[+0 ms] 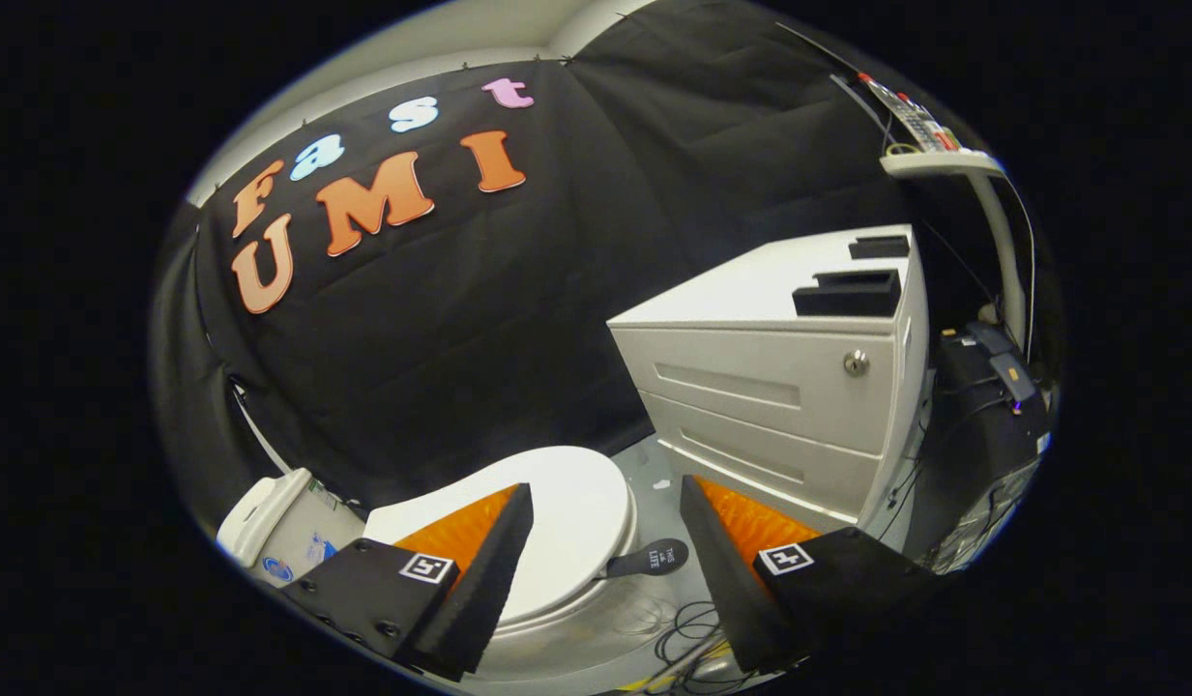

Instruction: Open the toilet lid.

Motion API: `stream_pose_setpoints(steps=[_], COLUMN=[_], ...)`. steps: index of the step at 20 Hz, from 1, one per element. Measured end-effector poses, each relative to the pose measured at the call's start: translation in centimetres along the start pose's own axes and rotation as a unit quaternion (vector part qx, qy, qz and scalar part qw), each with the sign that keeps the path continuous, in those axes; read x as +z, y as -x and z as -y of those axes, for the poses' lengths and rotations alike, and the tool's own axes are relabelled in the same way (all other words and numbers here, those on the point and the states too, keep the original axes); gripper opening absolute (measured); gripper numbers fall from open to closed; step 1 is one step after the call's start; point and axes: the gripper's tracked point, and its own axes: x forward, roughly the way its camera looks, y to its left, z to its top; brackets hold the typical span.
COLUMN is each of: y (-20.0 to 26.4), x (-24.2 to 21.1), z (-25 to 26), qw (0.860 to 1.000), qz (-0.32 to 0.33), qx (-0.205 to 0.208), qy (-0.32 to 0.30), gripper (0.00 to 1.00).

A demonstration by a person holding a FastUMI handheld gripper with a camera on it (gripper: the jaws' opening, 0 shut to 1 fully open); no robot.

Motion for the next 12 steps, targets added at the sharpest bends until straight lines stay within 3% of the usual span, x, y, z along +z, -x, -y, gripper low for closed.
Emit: stream_pose_setpoints(steps=[6, 12], y=[-1.3, -3.7], x=[-5.9, -9.2], z=[3.8, 4.6], qw=[0.994, 0.983], qz=[-0.078, -0.103], qx=[-0.028, -0.026], qy=[-0.073, -0.149], gripper=[0.99, 0.98])
